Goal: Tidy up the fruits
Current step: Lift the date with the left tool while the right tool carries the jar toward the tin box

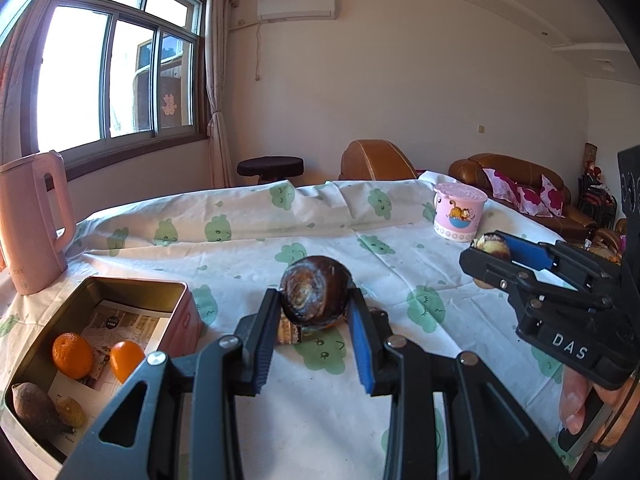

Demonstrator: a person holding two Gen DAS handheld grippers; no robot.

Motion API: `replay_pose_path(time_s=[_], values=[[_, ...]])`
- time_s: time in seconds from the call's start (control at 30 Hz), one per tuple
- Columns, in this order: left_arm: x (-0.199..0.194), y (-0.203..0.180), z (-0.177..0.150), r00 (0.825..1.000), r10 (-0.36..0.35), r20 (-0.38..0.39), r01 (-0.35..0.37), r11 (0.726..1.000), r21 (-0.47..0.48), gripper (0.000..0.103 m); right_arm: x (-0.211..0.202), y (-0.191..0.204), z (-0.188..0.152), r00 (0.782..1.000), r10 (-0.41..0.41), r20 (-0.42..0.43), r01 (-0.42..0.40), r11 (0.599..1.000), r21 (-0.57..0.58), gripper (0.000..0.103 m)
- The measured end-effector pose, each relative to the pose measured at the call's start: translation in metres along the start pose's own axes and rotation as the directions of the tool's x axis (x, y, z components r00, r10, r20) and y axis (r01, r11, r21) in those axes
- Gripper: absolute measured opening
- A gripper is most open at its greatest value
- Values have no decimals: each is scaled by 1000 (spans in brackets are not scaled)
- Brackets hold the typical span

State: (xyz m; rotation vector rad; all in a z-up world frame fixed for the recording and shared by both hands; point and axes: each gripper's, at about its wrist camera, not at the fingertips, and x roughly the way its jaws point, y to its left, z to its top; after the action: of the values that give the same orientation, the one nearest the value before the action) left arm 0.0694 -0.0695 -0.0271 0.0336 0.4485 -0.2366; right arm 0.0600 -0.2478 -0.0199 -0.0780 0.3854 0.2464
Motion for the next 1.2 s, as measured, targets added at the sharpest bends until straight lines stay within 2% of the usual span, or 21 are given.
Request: replay_pose_path(time_s=[0.4,0.6,1.2], values=[[-29,30,5,1000,20,22,-19,999,-38,36,-13,36,30,995,94,39,-93,995,-38,44],[-38,49,2,998,59,25,-57,997,-56,36,-8,62,39,990,132,40,-129,989,-75,44],[-45,103,-10,990,143,-20,-144,983,-117,36,5,127,54,972,232,23,-226,963,-148,44]])
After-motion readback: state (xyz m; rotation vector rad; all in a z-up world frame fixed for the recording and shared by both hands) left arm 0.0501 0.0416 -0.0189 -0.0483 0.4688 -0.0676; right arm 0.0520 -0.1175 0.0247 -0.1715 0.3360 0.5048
